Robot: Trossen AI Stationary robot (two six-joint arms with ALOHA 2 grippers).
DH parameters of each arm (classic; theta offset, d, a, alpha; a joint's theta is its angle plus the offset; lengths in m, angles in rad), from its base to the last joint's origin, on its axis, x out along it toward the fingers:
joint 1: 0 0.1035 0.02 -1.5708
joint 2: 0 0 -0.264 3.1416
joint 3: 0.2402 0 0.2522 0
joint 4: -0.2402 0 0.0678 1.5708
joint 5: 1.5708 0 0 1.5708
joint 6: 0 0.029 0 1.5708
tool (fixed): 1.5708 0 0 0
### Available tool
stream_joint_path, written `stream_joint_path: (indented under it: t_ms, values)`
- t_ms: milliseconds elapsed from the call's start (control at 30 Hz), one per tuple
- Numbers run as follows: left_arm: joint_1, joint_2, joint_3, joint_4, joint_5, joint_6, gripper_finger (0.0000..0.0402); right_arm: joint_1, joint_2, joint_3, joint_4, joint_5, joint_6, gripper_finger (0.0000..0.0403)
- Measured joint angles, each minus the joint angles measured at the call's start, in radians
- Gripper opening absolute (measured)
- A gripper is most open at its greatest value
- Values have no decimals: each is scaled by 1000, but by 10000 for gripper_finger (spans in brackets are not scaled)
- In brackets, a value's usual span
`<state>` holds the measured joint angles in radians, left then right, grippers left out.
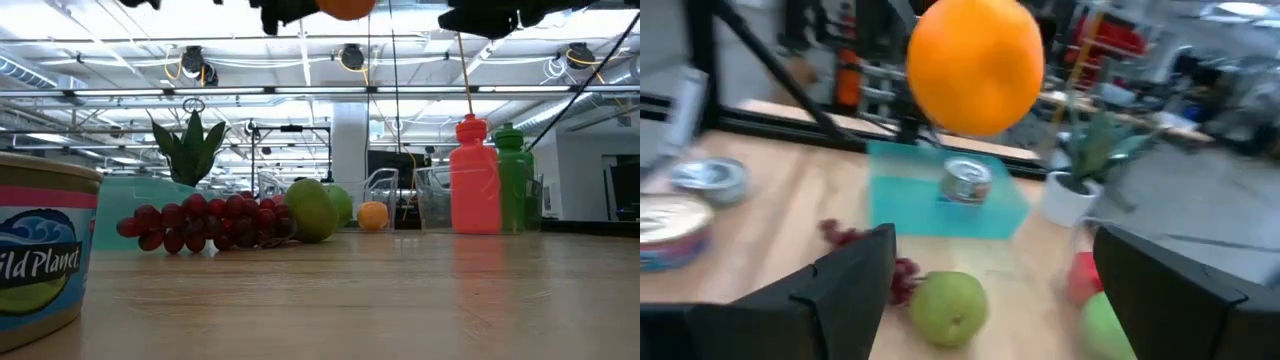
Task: Pick & Place Food Item
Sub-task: Put the orange into the left transparent bin
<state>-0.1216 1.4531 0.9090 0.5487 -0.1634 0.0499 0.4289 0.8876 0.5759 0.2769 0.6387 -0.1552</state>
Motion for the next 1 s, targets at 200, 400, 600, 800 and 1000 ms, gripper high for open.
stream_joint_path:
  t_ms: [200, 400, 600, 800, 1000]
  values:
    - [-83, -13, 0, -120, -256, 183, 285, -28, -134, -110, 38, -68, 5, 301]
    - [-159, -12, 0, -181, -487, 435, 288, -88, -273, -238, 138, -68, 37, 285]
    - [-207, -12, 0, -162, -522, 661, 274, -159, -372, -295, 144, -278, 131, 276]
    - [-236, -12, 0, -126, -522, 671, 294, -231, -409, -310, 137, -635, 226, 268]
    - [-251, -12, 0, -127, -519, 644, 275, -288, -409, -330, 137, -741, 232, 260]
